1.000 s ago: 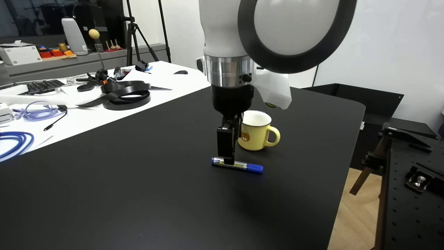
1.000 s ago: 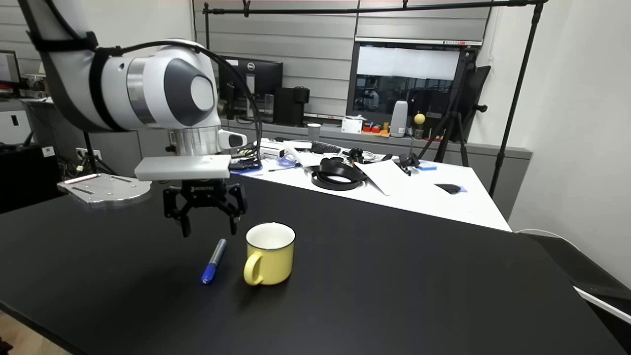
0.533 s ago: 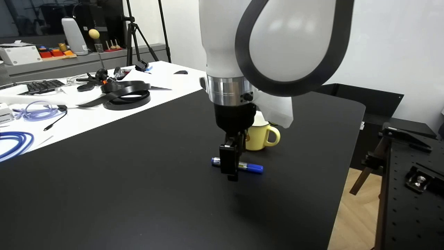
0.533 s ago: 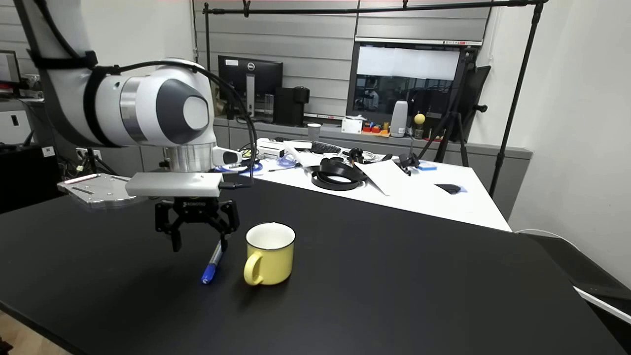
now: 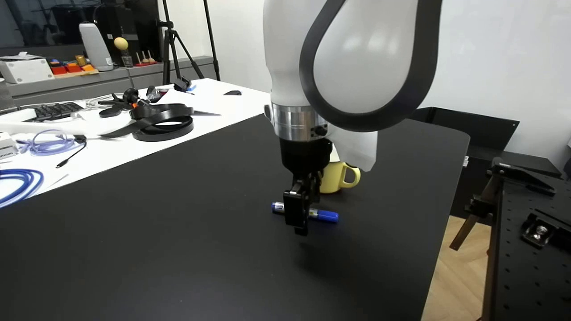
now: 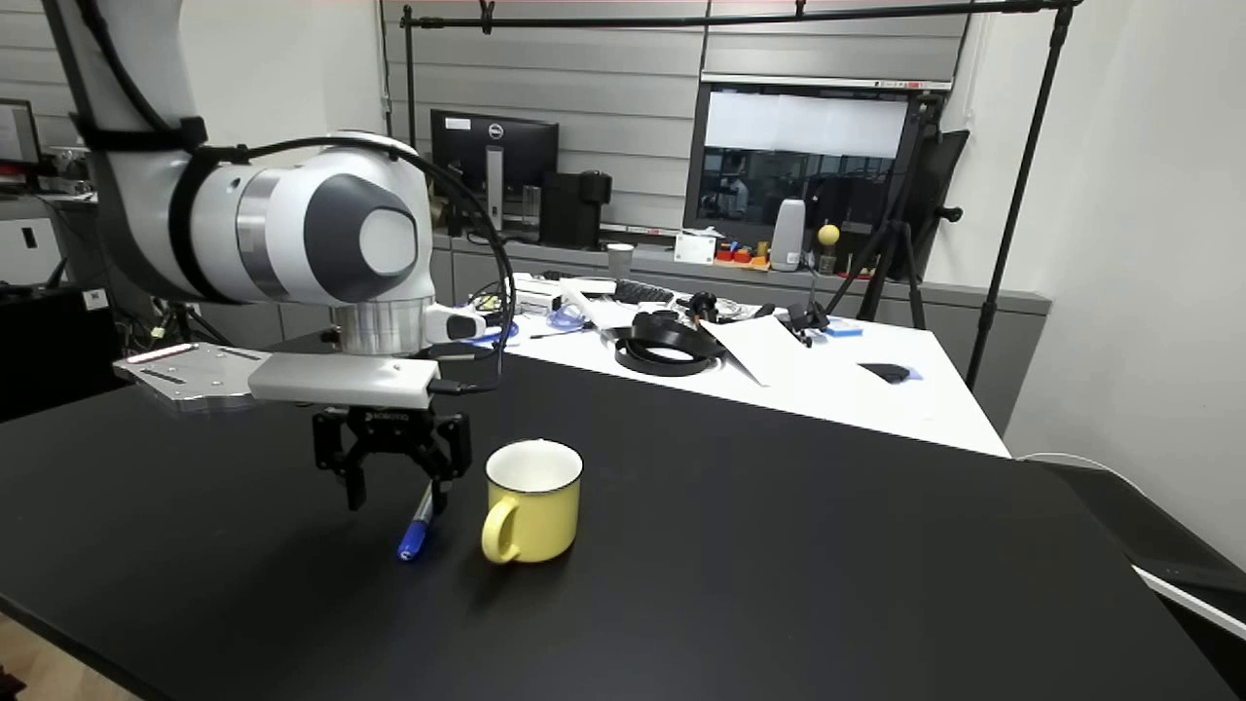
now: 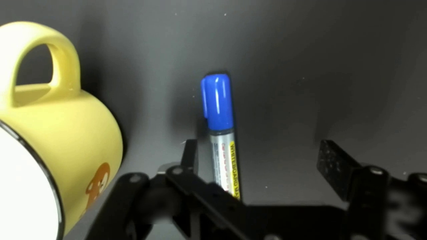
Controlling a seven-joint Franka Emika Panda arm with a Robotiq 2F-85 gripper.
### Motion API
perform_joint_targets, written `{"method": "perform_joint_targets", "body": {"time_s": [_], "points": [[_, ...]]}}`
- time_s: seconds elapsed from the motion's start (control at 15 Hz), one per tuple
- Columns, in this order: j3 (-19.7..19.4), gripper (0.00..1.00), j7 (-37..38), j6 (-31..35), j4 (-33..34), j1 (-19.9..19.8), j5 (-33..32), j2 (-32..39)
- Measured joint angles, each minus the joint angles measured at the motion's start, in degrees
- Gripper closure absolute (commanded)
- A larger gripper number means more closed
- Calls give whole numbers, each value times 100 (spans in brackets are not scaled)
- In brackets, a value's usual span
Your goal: Put the blue marker in the yellow mug
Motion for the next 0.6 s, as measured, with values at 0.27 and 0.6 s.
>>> {"method": "perform_joint_targets", "body": {"time_s": [0.27, 0.6], "points": [[-45, 67, 0, 44, 19, -101, 49, 3], [-107, 99, 0, 43, 45, -265, 52, 57]]}}
